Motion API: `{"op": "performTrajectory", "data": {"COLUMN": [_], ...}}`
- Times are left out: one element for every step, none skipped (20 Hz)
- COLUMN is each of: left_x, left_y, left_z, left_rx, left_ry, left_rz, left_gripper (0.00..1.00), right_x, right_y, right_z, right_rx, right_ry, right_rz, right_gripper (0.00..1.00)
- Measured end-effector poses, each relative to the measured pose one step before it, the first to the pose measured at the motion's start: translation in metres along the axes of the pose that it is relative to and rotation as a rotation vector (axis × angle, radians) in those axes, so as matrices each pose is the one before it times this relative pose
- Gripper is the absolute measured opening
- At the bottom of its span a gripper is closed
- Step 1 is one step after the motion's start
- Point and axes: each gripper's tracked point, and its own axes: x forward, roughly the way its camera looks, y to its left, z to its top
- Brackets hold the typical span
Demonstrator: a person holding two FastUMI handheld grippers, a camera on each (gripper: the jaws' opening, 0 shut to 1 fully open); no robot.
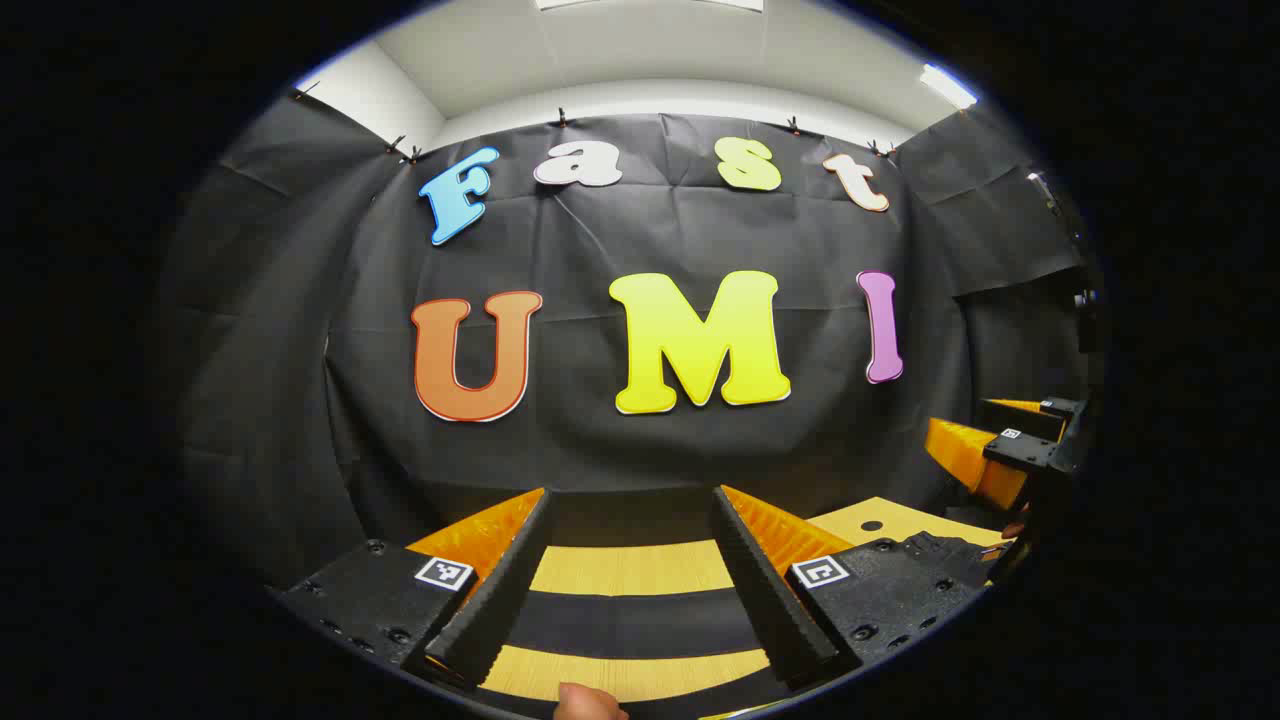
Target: Grasp the waist and the cuffs of the jeans and fold them to make the two legs overlap; first hold the waist and fold one-third of the jeans toward the cuffs, then hold the cuffs and fold the remaining one-third in the same direction to finish folding.
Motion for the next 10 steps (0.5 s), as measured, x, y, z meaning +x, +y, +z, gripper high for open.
{"op": "performTrajectory", "data": {"left_x": [-0.00005, 0.00005, -0.00043, -0.00083, 0.00064, 0.00000, -0.00059, 0.00078, 0.00017, 0.00070], "left_y": [0.00100, 0.00078, -0.00023, 0.00091, 0.00044, -0.00005, 0.00038, -0.00072, -0.00001, -0.00053], "left_z": [-0.00155, -0.00156, 0.00132, -0.00052, -0.00019, 0.00007, 0.00099, 0.00015, 0.00047, 0.00141], "left_rx": [0.00532, 0.00303, 0.00090, 0.00095, 0.00103, 0.00079, 0.00195, 0.00213, 0.00120, 0.00140], "left_ry": [0.00208, 0.00268, -0.00059, -0.00126, -0.00161, -0.00055, -0.00148, -0.00215, -0.00175, 0.00014], "left_rz": [0.00183, 0.00155, -0.00033, 0.00070, -0.00003, -0.00260, -0.00065, -0.00193, -0.00264, -0.00263], "left_gripper": [0.99, 0.99, 0.99, 1.00, 1.00, 1.00, 1.00, 0.99, 0.99, 1.00], "right_x": [-0.00237, -0.00152, -0.00067, -0.00028, 0.00015, -0.00018, 0.00097, 0.00067, -0.00050, -0.00025], "right_y": [0.00254, 0.00140, -0.00233, 0.00045, -0.00150, 0.00034, -0.00034, 0.00088, -0.00013, 0.00051], "right_z": [0.00054, 0.00159, -0.00270, 0.00023, -0.00134, 0.00133, -0.00070, 0.00076, -0.00030, 0.00081], "right_rx": [-0.00249, -0.00073, 0.00225, 0.00274, 0.00279, -0.00053, -0.00039, -0.00142, 0.00058, 0.00051], "right_ry": [-0.00417, -0.00129, 0.00067, 0.00161, 0.00266, 0.00076, 0.00111, -0.00026, -0.00178, -0.00080], "right_rz": [0.00340, 0.00090, -0.00060, 0.00025, -0.00053, 0.00088, 0.00029, 0.00158, -0.00008, 0.00031], "right_gripper": [0.96, 0.96, 0.96, 0.93, 0.96, 0.93, 0.96, 0.93, 0.96, 0.93]}}
